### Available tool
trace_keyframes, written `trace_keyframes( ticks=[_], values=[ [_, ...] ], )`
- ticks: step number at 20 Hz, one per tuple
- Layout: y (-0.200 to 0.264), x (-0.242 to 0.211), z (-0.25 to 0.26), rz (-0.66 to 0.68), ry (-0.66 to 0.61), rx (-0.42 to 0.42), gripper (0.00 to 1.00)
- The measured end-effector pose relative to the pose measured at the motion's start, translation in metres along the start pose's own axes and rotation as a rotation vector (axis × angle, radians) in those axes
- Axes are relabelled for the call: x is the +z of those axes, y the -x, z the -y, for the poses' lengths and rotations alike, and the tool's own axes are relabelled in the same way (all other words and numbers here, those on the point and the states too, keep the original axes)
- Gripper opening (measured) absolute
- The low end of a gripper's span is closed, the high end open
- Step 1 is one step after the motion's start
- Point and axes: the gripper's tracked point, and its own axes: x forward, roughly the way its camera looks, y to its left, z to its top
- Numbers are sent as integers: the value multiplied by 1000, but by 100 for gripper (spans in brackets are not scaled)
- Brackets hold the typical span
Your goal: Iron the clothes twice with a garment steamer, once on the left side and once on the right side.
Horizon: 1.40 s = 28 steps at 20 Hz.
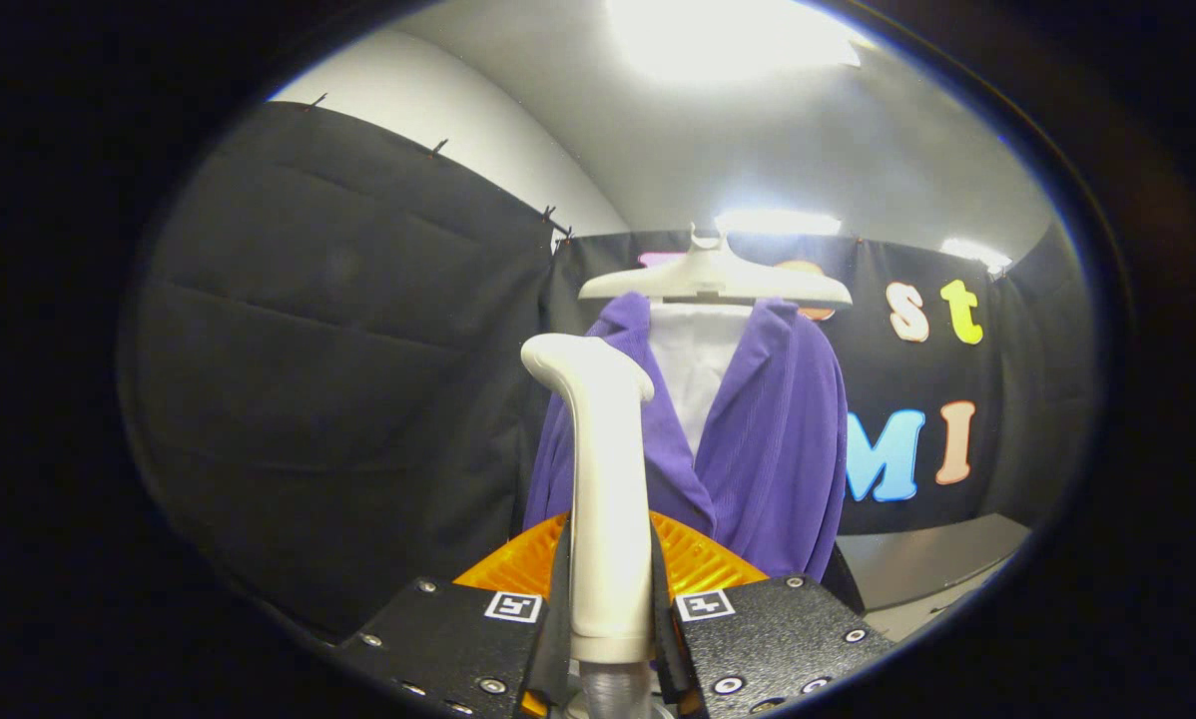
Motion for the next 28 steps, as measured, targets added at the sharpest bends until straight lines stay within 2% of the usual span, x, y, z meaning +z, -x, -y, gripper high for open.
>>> trace_keyframes(
  ticks=[4, 10, 15, 28],
  values=[
    [-31, 32, 1, 77, 27, -47, 34],
    [-66, 38, 4, 86, 53, -116, 34],
    [-80, 11, -5, 50, 72, -99, 34],
    [-57, -89, -5, -105, 118, -102, 34]
  ],
)
